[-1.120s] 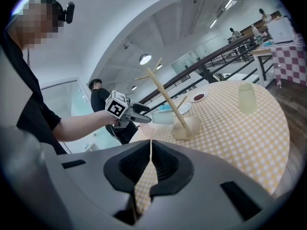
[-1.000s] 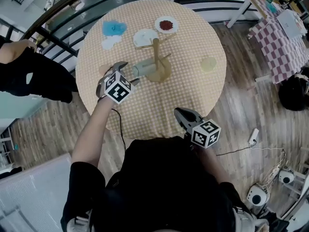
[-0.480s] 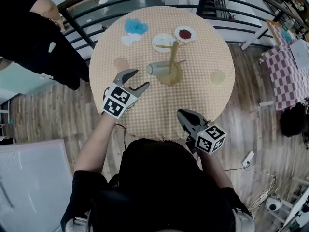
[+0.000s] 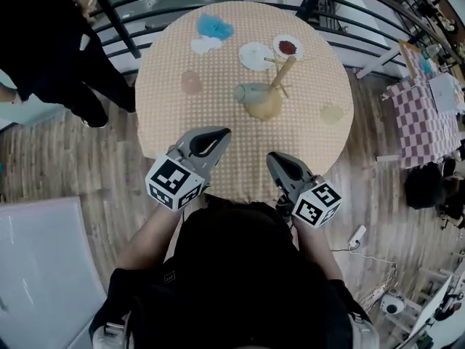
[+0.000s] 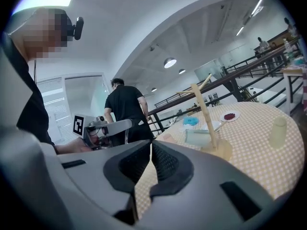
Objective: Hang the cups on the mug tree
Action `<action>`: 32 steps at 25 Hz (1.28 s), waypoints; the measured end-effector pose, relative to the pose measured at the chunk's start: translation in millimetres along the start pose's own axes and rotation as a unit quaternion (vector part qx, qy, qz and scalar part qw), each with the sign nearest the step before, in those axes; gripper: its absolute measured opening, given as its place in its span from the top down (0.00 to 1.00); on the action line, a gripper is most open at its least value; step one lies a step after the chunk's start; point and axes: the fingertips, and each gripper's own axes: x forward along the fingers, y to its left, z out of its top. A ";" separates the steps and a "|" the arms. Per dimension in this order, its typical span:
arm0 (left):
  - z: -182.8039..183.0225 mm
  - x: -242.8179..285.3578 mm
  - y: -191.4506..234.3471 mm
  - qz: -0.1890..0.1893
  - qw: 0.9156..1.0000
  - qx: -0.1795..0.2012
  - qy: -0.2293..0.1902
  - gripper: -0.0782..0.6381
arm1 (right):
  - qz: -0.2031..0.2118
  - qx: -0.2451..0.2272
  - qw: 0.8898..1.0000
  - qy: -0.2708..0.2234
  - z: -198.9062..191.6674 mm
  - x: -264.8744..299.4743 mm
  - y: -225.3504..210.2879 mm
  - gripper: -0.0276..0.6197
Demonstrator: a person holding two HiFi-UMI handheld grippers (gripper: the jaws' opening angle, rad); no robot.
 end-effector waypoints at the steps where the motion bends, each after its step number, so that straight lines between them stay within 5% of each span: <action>1: 0.0 -4.2 -8.0 -0.004 1.000 -0.001 -0.002 0.88 | 0.005 -0.005 1.000 -0.001 0.7 -1.0 6.0 0.93; 8: 0.5 -20.8 -35.6 -0.011 1.000 -0.019 -0.013 0.88 | 0.015 -0.031 0.999 -0.008 11.3 -18.9 9.9 0.93; 24: -3.3 -9.3 -23.1 0.018 1.000 -0.004 -0.024 0.88 | 0.012 -0.014 1.000 -0.001 0.3 -27.1 -13.7 0.93; 32: -18.7 -2.9 -27.6 0.027 1.000 -0.005 0.007 0.88 | 0.020 -0.001 1.000 0.011 -13.5 -27.6 -13.0 0.93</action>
